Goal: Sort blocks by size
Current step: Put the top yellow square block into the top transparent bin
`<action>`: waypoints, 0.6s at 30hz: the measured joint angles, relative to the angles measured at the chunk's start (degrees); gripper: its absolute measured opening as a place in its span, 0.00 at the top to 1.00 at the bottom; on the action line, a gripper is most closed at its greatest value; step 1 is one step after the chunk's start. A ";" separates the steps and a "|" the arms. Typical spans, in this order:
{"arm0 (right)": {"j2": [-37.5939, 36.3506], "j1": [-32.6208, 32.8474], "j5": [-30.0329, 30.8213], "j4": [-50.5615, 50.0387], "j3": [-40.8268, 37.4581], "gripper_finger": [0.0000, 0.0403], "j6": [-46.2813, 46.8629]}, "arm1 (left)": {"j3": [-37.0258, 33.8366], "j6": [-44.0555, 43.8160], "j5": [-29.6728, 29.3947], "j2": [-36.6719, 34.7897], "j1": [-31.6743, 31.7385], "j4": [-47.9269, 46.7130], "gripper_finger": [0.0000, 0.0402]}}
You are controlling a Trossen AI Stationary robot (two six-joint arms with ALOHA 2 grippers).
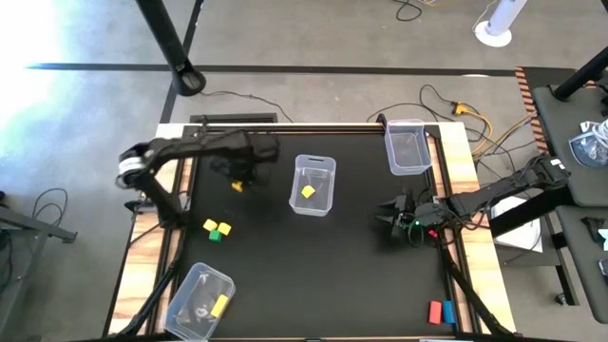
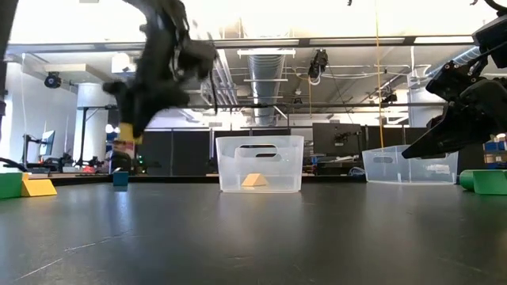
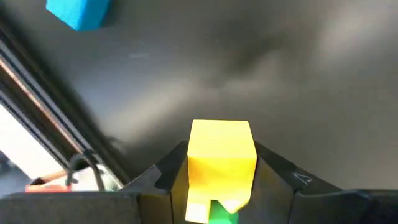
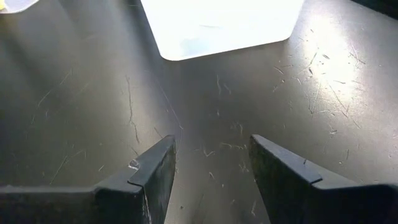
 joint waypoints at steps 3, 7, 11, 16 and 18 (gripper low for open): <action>0.01 0.00 0.02 0.23 0.00 0.52 0.00 | 0.00 -4.55 -0.23 -5.55 -8.40 0.39 0.71; 0.02 -0.02 0.04 2.23 0.00 0.52 -0.28 | 0.02 -10.09 -4.62 -9.40 -21.67 3.28 0.71; 0.02 1.11 -3.66 12.40 -0.01 0.52 -8.99 | -0.01 -12.29 -13.34 -10.00 -34.25 10.87 0.71; 2.12 7.68 -8.33 27.12 1.17 0.52 -23.05 | -3.62 -9.12 -18.85 -10.10 -44.22 36.99 0.71; 4.64 11.01 -5.76 27.96 4.24 0.54 -28.59 | -7.05 -6.21 -18.19 -10.06 -45.30 49.03 0.71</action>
